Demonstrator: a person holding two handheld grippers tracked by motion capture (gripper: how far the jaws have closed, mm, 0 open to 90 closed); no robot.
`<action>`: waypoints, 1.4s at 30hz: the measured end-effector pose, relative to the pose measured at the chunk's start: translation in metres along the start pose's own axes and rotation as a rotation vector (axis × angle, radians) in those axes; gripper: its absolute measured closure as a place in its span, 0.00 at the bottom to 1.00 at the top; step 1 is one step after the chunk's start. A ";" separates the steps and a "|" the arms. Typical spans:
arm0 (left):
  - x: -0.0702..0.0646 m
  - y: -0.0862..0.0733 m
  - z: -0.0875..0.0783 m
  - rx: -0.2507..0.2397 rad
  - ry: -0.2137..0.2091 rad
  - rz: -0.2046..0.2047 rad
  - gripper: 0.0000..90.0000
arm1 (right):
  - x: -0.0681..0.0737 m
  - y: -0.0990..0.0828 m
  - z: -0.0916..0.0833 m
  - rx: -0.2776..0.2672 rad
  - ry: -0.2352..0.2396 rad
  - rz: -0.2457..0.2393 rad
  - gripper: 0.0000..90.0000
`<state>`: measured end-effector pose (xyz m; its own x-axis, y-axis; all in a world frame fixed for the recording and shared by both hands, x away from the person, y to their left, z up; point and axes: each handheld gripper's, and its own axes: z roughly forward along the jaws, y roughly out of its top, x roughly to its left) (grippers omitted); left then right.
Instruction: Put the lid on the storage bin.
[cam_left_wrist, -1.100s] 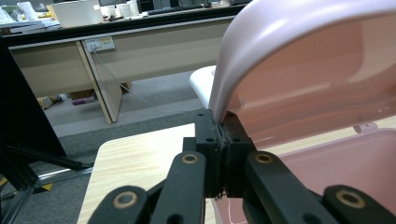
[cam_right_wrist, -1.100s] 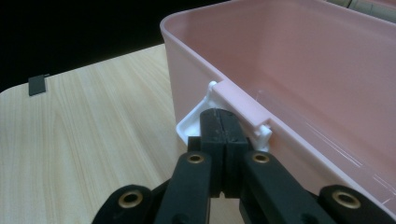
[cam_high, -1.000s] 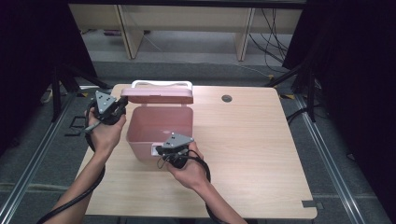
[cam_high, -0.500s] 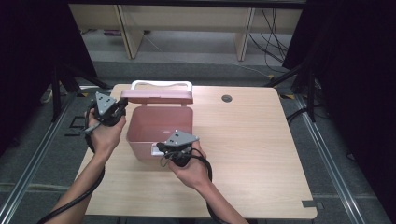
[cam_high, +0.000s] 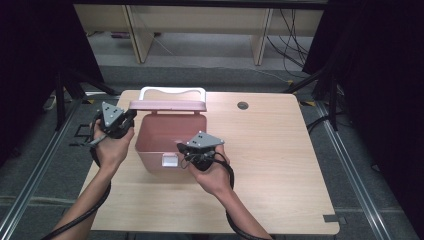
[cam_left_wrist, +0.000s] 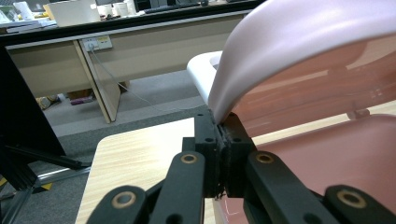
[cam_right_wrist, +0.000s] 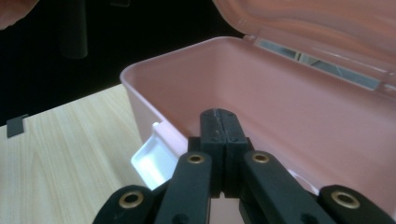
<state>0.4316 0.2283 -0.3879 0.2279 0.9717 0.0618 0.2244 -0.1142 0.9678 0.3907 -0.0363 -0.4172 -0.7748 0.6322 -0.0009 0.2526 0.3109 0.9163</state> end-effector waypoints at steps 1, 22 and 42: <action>0.000 -0.001 0.000 0.000 0.001 0.002 0.97 | -0.001 0.001 -0.001 -0.002 -0.009 0.014 1.00; -0.003 -0.014 -0.009 0.013 -0.006 0.013 0.96 | -0.019 0.010 -0.012 -0.047 -0.069 0.060 1.00; -0.004 -0.023 -0.013 0.027 -0.010 0.020 0.96 | -0.031 0.016 -0.019 -0.125 -0.112 0.082 1.00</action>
<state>0.4130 0.2298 -0.4074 0.2423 0.9670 0.0786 0.2454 -0.1395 0.9593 0.4081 -0.0647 -0.3953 -0.6837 0.7287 0.0380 0.2327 0.1684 0.9578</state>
